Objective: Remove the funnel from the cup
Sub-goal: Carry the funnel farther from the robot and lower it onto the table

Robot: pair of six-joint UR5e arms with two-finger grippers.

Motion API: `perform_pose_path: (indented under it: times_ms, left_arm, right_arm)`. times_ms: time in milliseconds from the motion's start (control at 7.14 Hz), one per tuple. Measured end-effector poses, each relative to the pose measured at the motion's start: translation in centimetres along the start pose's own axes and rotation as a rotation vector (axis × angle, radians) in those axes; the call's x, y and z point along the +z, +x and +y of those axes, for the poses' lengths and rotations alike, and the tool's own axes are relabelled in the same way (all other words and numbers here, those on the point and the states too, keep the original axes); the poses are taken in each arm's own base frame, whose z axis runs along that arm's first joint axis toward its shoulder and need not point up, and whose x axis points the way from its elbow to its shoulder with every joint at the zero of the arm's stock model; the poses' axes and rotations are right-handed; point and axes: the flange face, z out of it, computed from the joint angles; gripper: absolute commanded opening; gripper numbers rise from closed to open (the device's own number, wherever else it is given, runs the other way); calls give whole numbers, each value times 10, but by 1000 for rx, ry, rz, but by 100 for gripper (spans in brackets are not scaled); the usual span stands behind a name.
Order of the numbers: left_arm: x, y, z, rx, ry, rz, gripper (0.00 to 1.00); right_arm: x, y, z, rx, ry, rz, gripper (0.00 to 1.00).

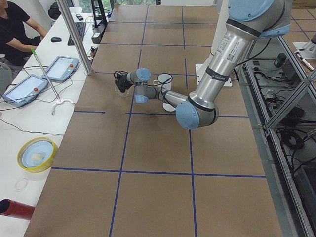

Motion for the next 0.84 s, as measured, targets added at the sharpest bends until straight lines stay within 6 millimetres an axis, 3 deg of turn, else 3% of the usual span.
perform_pose_path:
  times_ms: [140, 280, 560, 700, 840]
  left_arm:
    - [1, -8, 0, 0, -6, 8, 0]
    - [2, -13, 2, 0, -12, 8, 14]
    - [3, -23, 6, 2, -19, -2, 94]
    - [3, -27, 6, 5, -20, -7, 100]
    - [1, -28, 7, 11, -22, -8, 100]
  right_arm:
    - [0, 0, 0, 0, 0, 0, 100]
    - [0, 0, 0, 0, 0, 0, 100]
    - [0, 0, 0, 0, 0, 0, 100]
    - [0, 0, 0, 0, 0, 0, 100]
    - [0, 0, 0, 0, -1, 0, 100]
